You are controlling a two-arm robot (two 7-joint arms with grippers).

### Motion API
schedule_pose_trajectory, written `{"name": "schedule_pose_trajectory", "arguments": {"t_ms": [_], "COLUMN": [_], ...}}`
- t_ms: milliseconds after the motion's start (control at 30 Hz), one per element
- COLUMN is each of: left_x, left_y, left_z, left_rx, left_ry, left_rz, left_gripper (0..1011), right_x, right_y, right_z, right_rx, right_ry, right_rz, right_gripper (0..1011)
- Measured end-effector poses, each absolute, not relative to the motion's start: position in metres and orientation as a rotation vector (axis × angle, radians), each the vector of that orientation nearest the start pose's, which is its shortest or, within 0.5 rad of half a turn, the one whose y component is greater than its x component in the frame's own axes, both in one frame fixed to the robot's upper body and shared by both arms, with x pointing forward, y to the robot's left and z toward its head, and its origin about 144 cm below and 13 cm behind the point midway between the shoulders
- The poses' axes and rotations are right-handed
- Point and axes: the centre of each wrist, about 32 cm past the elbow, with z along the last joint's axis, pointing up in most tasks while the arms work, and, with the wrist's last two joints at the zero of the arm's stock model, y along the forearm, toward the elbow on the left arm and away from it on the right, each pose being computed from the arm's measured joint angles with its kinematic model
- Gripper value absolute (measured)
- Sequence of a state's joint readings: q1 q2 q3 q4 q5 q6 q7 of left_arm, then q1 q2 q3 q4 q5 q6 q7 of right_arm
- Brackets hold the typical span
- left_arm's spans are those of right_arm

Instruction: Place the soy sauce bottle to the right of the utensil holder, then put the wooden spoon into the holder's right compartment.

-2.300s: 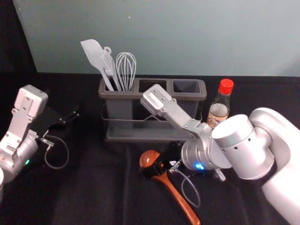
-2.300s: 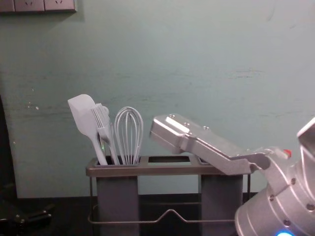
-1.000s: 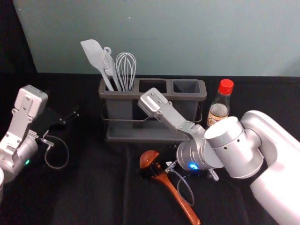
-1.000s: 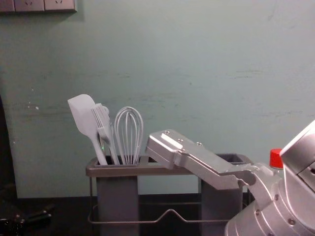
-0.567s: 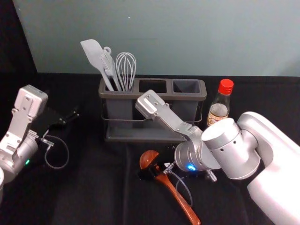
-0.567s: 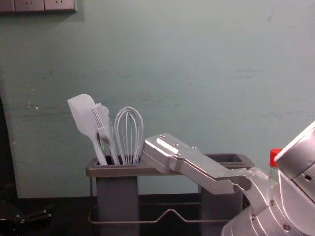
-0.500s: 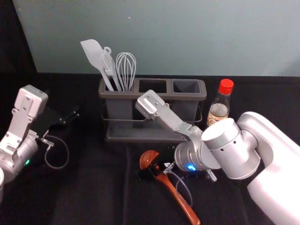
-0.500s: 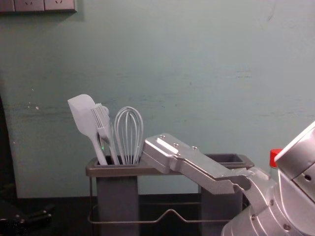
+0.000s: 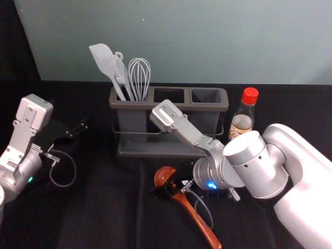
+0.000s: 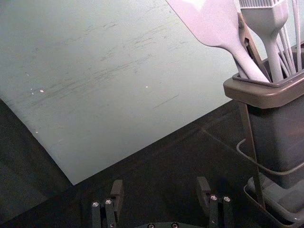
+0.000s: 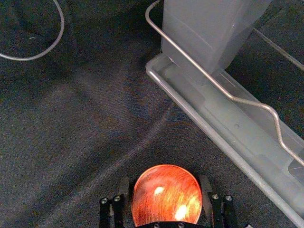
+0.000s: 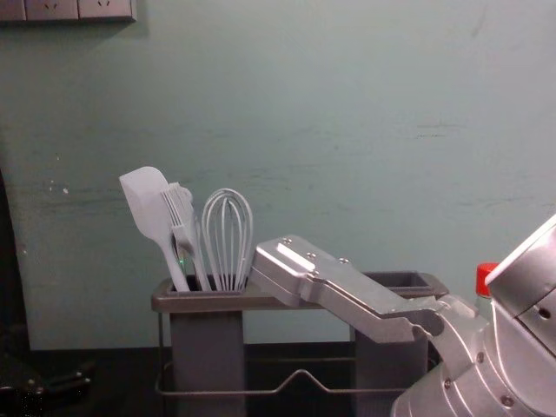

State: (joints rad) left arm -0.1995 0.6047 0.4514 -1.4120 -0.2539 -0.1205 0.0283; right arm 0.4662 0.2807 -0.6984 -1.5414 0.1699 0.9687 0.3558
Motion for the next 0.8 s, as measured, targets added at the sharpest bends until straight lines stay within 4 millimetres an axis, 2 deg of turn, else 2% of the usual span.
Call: {"name": "schedule_pose_trajectory", "arguments": {"t_ms": [133,633,800], "left_x": [0.489,0.489,0.489], "left_y": [0.310,0.310,0.310], "left_z": [1.140,1.140,1.140], "left_rx": [0.304,0.304,0.304], "left_ry": [-0.285,-0.285,-0.285], "left_rz": [1.248,1.248,1.248], "left_gripper": [1005,1005,1005], "right_x": [0.514,0.514,0.502], "right_y": [-0.114,-0.114,-0.129], "right_z": [1.229,1.229,1.240], "right_rx": [-0.835,-0.835,-0.748], "right_ry": [0.241,0.242,0.190], "right_rz": [-0.700,-0.700,-0.723], "right_gripper": [840,839,839]}}
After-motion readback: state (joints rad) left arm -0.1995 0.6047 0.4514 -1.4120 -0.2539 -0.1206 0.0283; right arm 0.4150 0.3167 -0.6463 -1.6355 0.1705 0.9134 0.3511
